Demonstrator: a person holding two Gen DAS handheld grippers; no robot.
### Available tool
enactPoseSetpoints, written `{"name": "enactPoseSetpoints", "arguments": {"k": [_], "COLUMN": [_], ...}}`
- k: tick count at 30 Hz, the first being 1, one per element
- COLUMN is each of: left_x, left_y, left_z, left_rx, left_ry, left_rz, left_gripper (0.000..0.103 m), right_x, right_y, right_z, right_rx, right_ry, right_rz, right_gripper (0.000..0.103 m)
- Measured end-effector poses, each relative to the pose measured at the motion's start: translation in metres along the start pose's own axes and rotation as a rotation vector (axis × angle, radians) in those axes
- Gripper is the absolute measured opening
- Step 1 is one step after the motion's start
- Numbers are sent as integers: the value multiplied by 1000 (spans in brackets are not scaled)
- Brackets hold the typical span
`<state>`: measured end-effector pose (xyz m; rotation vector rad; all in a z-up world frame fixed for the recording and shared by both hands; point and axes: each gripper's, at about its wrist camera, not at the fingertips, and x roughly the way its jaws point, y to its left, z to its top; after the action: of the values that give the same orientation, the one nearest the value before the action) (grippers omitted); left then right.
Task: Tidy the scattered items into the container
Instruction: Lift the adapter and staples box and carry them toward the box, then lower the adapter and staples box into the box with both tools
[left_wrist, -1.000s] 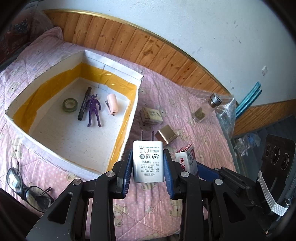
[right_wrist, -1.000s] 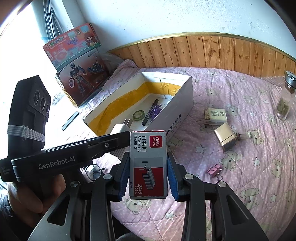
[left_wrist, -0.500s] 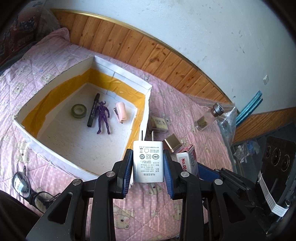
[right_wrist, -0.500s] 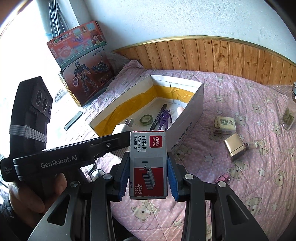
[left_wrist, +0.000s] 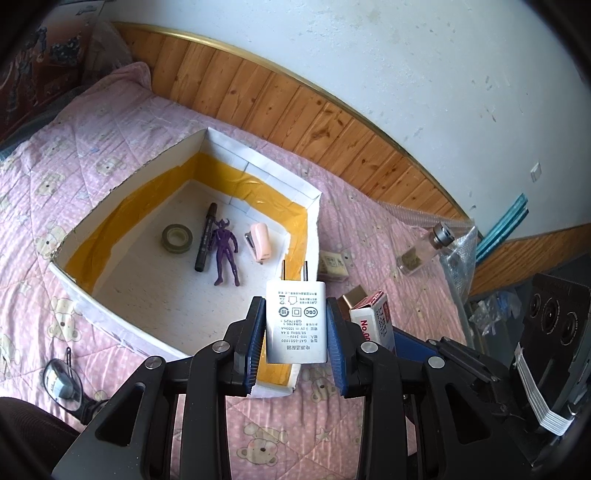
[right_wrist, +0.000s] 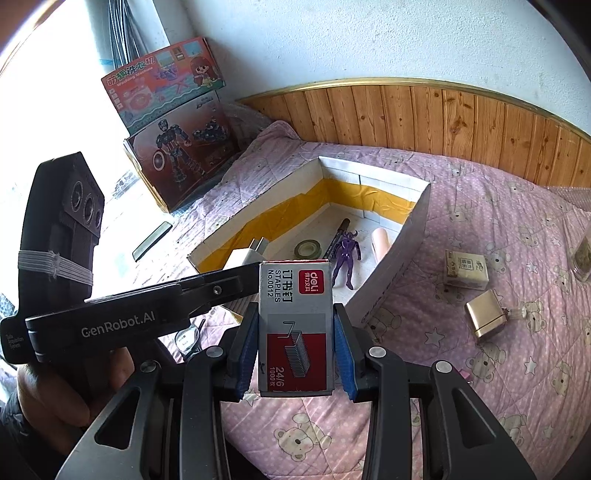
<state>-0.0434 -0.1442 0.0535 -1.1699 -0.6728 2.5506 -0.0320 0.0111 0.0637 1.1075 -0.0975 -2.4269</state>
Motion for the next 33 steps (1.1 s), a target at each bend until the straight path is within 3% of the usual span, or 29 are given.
{"name": "enactPoseSetpoints", "arguments": {"k": [33], "left_x": [15], "left_y": [64], "left_z": [49], "left_rx": [10], "left_ry": [17], "left_rz": [104], "left_gripper": [32], "right_x": [65], "right_y": [17], "right_z": [37], "right_rx": [-15], "right_ry": [66], "right_rz": [35], "right_gripper": [39]}}
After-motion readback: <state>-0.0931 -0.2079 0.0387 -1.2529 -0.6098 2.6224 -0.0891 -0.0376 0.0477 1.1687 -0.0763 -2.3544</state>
